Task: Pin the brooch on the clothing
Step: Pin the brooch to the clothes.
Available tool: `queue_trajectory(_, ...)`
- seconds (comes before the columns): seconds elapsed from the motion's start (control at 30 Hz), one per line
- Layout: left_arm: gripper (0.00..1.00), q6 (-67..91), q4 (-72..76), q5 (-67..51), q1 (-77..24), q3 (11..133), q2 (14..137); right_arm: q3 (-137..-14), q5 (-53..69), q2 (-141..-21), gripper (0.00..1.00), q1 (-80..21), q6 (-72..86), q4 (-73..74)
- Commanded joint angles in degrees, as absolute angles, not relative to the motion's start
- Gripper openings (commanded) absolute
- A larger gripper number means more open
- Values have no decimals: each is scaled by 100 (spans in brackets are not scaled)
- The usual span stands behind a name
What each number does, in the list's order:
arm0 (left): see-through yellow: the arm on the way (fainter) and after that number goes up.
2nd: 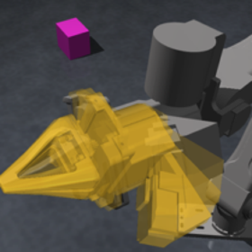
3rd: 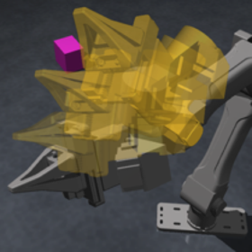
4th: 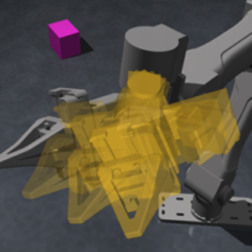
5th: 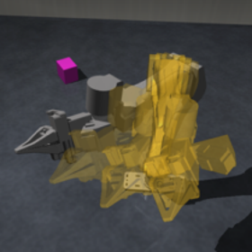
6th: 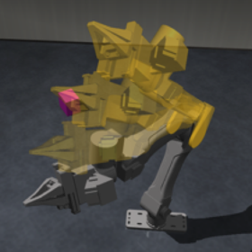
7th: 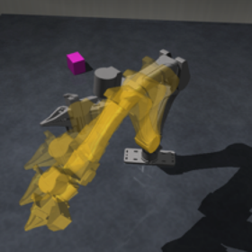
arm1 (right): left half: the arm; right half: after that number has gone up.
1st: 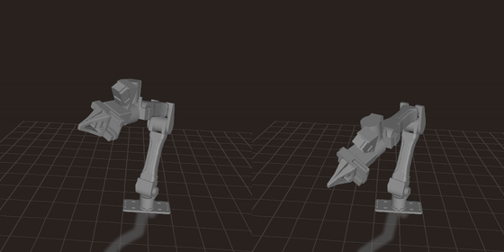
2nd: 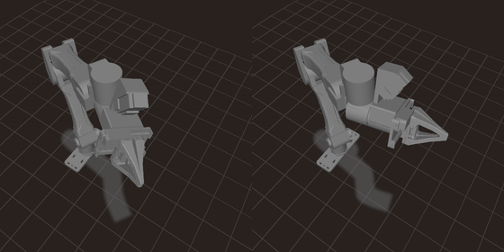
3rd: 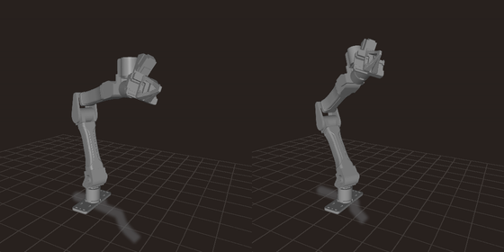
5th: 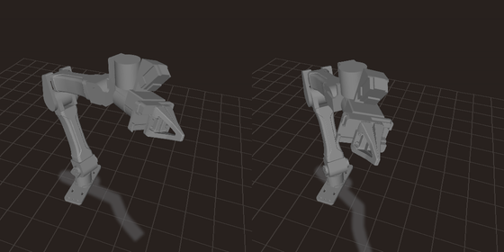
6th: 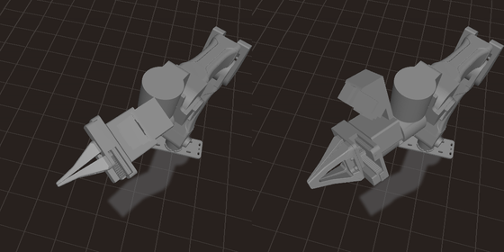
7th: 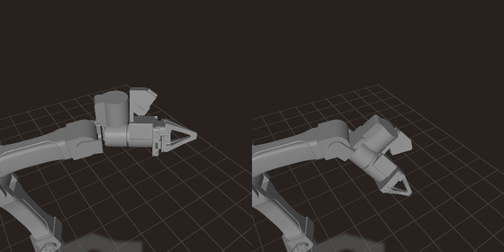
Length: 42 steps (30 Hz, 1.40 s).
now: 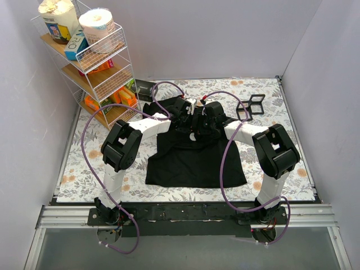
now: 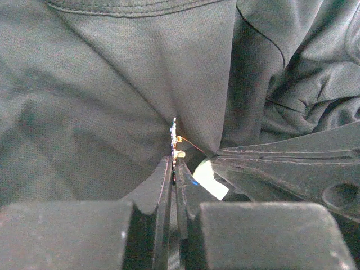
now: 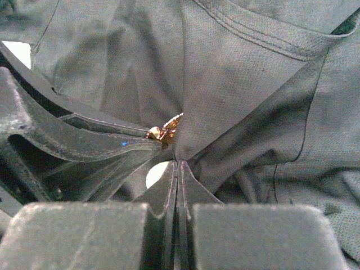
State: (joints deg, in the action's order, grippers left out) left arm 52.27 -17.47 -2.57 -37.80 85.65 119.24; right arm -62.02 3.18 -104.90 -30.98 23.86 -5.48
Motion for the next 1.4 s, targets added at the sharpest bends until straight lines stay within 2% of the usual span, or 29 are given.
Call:
queue_trajectory(0.0,0,5194,-1784,-237,-3814,8806,11839,-6170,378,-10336,1,-3129,2364,-712)
queue_trajectory(0.33,0,5370,-1644,-351,-3814,8754,11646,-6223,80,-10503,1,-3278,2329,-607)
queue_trajectory(0.7,0,5748,-1301,-800,-3814,8508,11417,-6372,-1046,-10608,1,-3516,2303,-369)
queue_trajectory(1.2,0,5950,-1046,-1072,-3762,8332,11408,-6196,-466,-10425,1,-3639,2268,-773)
queue_trajectory(1.37,0,5941,-1037,-1037,-3674,8174,11408,-6108,-501,-10003,22,-3595,2373,-598)
